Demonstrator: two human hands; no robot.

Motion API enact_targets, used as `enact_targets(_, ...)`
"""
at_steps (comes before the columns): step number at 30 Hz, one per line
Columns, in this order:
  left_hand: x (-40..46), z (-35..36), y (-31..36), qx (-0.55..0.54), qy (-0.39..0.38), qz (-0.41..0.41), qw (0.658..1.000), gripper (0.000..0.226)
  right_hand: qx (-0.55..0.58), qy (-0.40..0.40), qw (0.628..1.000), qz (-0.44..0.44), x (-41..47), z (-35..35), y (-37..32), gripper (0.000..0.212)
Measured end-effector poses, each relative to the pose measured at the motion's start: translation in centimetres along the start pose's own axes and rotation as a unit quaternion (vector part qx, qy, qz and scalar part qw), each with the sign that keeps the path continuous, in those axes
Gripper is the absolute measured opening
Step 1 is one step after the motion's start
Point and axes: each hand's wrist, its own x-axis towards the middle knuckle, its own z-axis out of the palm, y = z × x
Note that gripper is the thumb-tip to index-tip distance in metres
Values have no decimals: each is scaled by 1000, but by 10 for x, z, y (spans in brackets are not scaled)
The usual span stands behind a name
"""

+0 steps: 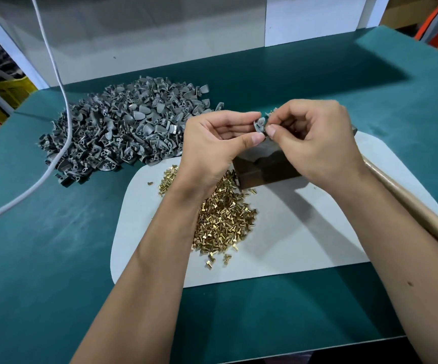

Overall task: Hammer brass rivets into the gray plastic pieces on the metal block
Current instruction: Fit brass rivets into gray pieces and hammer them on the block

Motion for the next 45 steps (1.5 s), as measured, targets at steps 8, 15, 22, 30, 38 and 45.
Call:
enact_targets(8,-2,7,0,40,13,0,999,32,-41,1,999,19,0,1,-1,12)
enact_targets(15,-2,8,0,72,7,4,997,32,-56,-6,998,17,-1,2,-1,11)
enact_targets(22,-5,11,-3,282,18,44,958,9,-82,-56,995,12,1,-7,3,8)
enact_targets(30,-3,3,-2,325,27,-26,945,12,-341,-26,905,253,10,-50,43,26)
enact_targets(38,-2,1,-1,294,10,-45,955,14,-375,-83,859,338,12,-50,50,45)
enact_targets(45,-3,4,-3,289,8,-51,956,14,-390,-92,859,320,11,-52,39,33)
